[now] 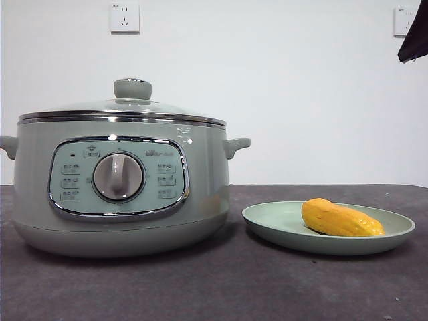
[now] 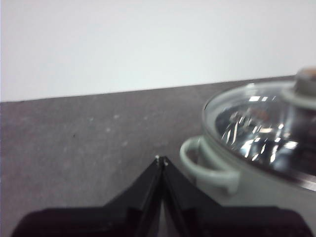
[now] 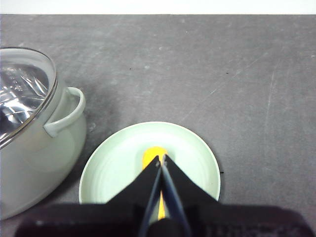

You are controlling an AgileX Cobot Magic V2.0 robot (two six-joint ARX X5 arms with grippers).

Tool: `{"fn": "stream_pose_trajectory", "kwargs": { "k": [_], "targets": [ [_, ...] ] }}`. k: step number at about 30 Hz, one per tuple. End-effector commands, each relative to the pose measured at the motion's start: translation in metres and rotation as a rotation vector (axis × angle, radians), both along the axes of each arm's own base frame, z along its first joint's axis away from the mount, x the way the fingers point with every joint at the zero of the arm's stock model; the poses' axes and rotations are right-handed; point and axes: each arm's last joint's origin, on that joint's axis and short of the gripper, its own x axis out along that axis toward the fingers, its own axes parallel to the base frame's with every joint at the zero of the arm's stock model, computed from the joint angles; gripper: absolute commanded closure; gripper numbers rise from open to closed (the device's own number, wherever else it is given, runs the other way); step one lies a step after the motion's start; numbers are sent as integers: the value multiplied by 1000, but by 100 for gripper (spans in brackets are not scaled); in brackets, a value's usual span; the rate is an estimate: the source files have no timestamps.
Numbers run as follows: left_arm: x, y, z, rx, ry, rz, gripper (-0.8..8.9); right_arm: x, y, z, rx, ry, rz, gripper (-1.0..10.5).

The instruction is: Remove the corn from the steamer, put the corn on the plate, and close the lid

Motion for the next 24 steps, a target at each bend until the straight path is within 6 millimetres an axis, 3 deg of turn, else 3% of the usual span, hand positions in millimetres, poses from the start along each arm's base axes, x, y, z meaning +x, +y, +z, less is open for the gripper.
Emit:
{"fn": "stream_pose_trajectory", "kwargs": {
  "k": [1, 7, 24],
  "targets": [
    [3, 2, -20, -21, 26, 17, 817, 0, 0, -3, 4, 5, -6, 945],
    [4, 4, -43, -31, 92, 39, 817, 0, 0, -3, 4, 5, -6, 945],
    [3, 3, -45, -28, 112, 36, 817, 0, 0, -3, 4, 5, -6, 945]
  ]
}}
